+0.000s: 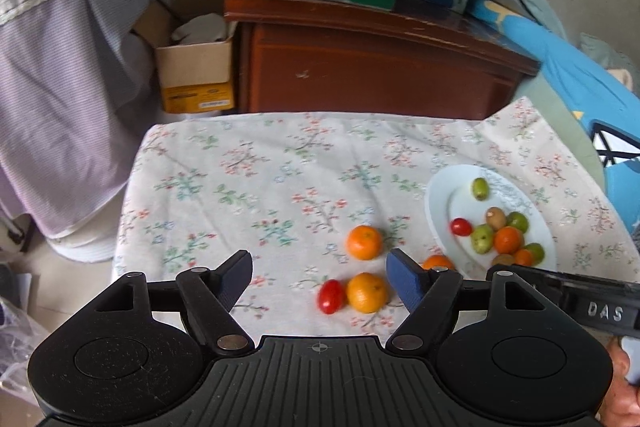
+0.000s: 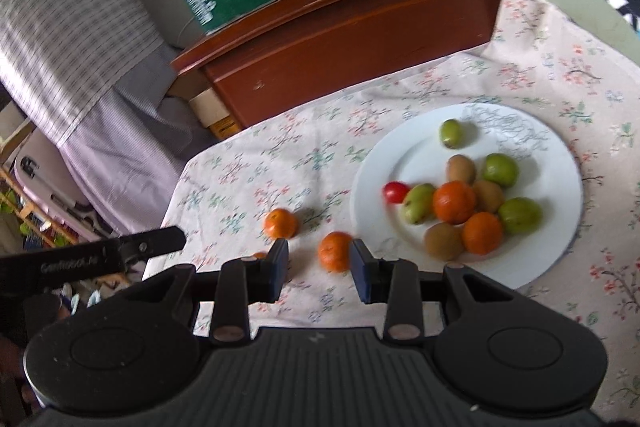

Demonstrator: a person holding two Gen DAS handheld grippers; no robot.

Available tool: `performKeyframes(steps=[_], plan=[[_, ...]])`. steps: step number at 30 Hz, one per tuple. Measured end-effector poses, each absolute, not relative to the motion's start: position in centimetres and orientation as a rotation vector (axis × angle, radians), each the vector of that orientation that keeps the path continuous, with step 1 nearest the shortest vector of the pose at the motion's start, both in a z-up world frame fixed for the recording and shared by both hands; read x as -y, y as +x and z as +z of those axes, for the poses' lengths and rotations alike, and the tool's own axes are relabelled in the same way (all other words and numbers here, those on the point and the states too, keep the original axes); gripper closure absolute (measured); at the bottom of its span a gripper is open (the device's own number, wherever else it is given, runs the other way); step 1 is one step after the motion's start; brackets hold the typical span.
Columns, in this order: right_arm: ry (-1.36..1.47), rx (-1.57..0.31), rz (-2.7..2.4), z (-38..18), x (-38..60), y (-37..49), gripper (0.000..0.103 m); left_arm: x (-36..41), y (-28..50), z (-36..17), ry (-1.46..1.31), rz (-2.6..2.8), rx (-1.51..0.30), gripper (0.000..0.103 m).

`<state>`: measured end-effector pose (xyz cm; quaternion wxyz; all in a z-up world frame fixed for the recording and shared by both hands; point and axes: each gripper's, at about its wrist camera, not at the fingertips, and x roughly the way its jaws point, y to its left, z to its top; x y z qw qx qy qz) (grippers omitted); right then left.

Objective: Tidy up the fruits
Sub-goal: 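Withdraw both open grippers from the plate toward the remaining fruits, then grasp a tangerine with the right gripper while the left gripper grasps a red tomato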

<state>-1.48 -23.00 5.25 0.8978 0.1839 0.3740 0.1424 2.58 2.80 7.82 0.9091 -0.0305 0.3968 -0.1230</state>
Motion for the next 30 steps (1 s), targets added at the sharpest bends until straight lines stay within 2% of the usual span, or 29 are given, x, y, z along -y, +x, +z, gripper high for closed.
performKeyframes(steps=[25,28,30], plan=[[0.256,-0.863,0.410,1.0,16.0,1.8,0.068,-5.2,3.7,3.1,-0.018,-0.102,-0.969,0.028],[0.248,-0.862,0.411,0.7,15.4,2.1,0.061,-5.5,3.9,2.9,-0.028,-0.093,-0.975,0.028],[0.235,-0.858,0.406,0.5,15.0,2.3,0.061,-5.6,4.0,2.8,-0.029,-0.094,-0.979,0.028]])
